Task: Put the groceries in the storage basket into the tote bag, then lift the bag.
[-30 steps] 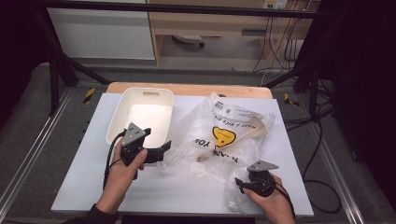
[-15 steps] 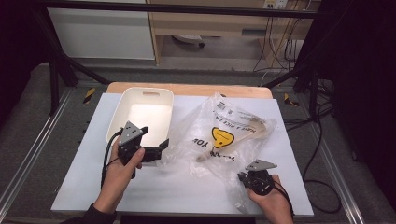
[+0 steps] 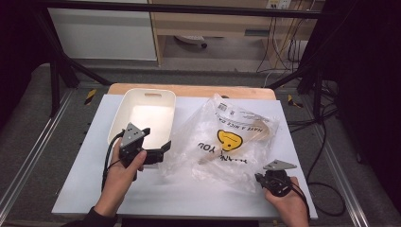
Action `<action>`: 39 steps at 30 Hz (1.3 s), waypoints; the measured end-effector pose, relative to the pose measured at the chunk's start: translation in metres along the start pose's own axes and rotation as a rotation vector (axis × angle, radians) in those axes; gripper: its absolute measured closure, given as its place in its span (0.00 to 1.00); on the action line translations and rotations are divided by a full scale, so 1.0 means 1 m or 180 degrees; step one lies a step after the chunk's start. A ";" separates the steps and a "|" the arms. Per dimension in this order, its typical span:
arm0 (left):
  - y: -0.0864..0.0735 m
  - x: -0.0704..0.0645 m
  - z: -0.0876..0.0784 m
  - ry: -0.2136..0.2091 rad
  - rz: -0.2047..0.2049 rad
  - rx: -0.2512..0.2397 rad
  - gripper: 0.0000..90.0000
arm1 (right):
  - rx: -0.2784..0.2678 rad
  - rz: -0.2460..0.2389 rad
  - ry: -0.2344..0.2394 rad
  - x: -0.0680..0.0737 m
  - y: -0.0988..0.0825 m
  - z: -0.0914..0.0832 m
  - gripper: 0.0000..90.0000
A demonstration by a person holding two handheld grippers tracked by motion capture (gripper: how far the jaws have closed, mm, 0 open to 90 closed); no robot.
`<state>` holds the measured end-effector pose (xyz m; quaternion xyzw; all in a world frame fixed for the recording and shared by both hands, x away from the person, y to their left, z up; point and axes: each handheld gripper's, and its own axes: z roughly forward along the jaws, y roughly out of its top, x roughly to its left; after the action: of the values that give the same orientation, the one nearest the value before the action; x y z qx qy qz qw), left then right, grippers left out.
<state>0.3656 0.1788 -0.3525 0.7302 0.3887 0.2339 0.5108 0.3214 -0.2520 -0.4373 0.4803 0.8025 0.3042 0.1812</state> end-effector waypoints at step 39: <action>-0.010 -0.051 0.016 -0.0090 0.0248 0.0259 0.14 | -0.0135 0.0016 -0.0317 -0.046 -0.010 -0.009 1.00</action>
<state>0.3443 0.1306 -0.3650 0.7682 0.3619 0.2272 0.4767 0.3316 -0.2990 -0.4372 0.4929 0.7846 0.2973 0.2303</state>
